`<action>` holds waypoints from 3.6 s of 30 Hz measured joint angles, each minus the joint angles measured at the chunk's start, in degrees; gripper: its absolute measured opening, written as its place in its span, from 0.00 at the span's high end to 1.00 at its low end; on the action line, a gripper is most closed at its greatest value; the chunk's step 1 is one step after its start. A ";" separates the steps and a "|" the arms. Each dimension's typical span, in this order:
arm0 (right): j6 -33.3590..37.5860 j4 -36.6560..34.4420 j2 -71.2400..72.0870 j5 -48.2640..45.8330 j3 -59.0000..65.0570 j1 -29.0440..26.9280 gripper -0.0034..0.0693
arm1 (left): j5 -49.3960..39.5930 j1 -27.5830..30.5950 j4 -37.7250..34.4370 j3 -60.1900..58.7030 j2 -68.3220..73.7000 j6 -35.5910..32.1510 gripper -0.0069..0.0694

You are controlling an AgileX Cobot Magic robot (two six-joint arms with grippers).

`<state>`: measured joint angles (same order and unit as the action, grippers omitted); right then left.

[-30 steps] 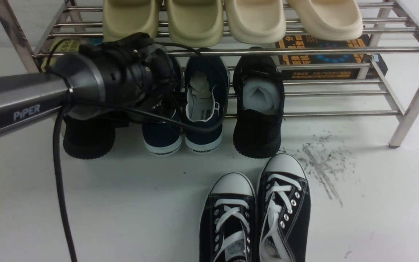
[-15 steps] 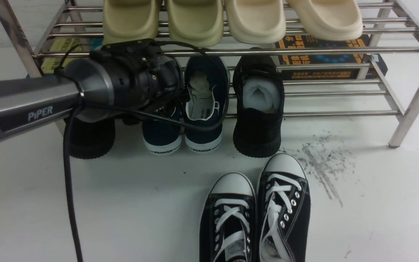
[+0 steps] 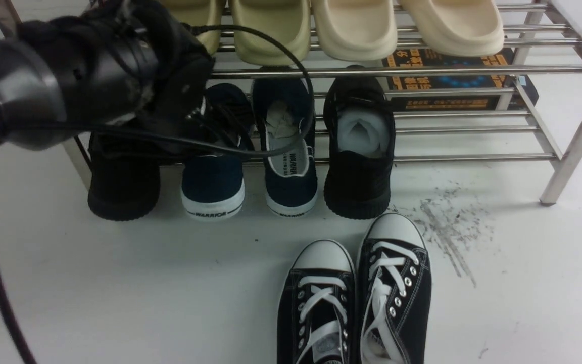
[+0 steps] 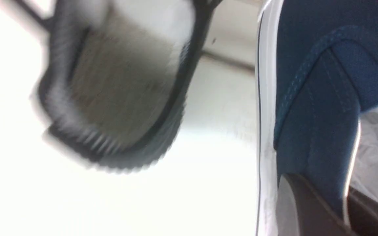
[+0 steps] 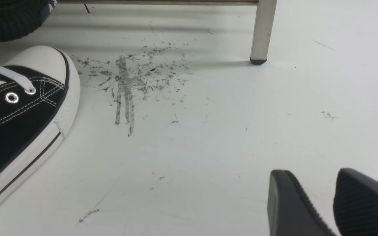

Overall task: Take the shoes off the shelf with your hand on the white table.
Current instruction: 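Grasp the leftmost shoe on the bottom shelf of the shoe rack with the left gripper, then set the held shoe down on the floor in front of the rack with the left gripper, then grasp a shoe standing on the lower shelf of the shoe rack with the left gripper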

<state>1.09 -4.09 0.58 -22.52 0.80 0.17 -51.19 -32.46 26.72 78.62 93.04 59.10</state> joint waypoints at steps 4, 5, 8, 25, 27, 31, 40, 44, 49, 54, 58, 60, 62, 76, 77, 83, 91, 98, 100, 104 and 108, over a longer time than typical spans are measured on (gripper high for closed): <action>0.00 0.00 0.00 0.00 0.00 0.00 0.63 | -4.74 0.00 -4.59 -0.11 -5.17 -5.43 0.85; 0.00 0.00 0.00 0.00 0.00 0.00 0.63 | -5.29 0.00 -5.65 -0.11 -6.73 -7.15 0.85; 0.00 0.00 0.00 0.00 0.00 0.00 0.63 | -7.58 -0.05 -8.72 -0.11 -11.49 -11.17 0.85; 0.00 0.00 0.00 0.00 0.00 0.00 0.63 | -19.51 -0.05 -11.00 -2.99 -28.63 -15.57 0.85; 0.00 0.00 0.00 0.00 0.00 0.00 0.63 | -19.51 -0.05 -12.19 -6.79 -31.19 -15.66 0.85; 0.00 0.00 0.00 0.00 0.00 0.00 0.63 | -18.64 -0.05 -14.45 -18.83 -35.38 -13.91 0.85; 0.00 0.00 0.00 0.00 0.00 0.00 0.63 | -0.27 -0.05 -17.49 -43.03 -40.50 -5.51 0.85; 0.00 0.00 0.00 0.00 0.00 0.00 0.63 | 8.18 -0.05 -17.05 -48.47 -40.00 -3.16 0.85; 0.00 0.00 0.00 0.00 0.00 0.00 0.63 | 13.20 -0.05 -11.65 -50.61 -36.94 3.04 0.85; 0.00 0.00 0.00 0.00 0.00 0.00 0.63 | 14.59 -0.05 0.39 -50.76 -33.36 16.46 0.85; 0.00 0.00 0.00 0.00 0.00 0.00 0.63 | 15.62 -0.05 4.22 -50.76 -30.86 21.04 0.85; 0.00 0.00 0.00 0.00 0.00 0.00 0.63 | 16.36 -0.05 3.73 -50.76 -29.79 20.73 0.85; 0.00 0.00 0.00 0.00 0.00 0.00 0.63 | 16.85 -0.05 2.45 -50.76 -29.29 19.00 0.85; 0.00 0.00 0.00 0.00 0.00 0.00 0.63 | 16.54 -0.05 -2.92 -50.76 -29.02 5.67 0.82; 0.00 0.00 0.00 0.00 0.00 0.00 0.63 | 16.46 -0.05 -3.28 -50.76 -29.02 4.35 0.81; 0.00 0.00 0.00 0.00 0.00 0.00 0.63 | 15.73 -0.05 -8.06 -50.76 -29.02 -5.77 0.74; 0.00 0.00 0.00 0.00 0.00 0.00 0.63 | 10.19 -0.05 -9.34 -49.43 -29.20 -7.90 0.52; 0.00 0.00 0.00 0.00 0.00 0.00 0.63 | -1.27 -0.05 -8.72 -38.38 -30.40 -7.90 0.42; 0.00 0.00 0.00 0.00 0.00 0.00 0.63 | -2.58 -0.05 -8.37 -33.00 -30.40 -7.90 0.42; 0.00 0.00 0.00 0.00 0.00 0.00 0.63 | -1.18 -0.05 -8.17 -27.38 -29.34 -7.90 0.42; 0.00 0.00 0.00 0.00 0.00 0.00 0.63 | 2.68 -0.05 -8.22 -24.09 -26.48 -7.90 0.43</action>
<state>1.09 -4.09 0.58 -22.52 0.80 0.17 -48.52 -32.51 18.50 54.52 66.56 51.20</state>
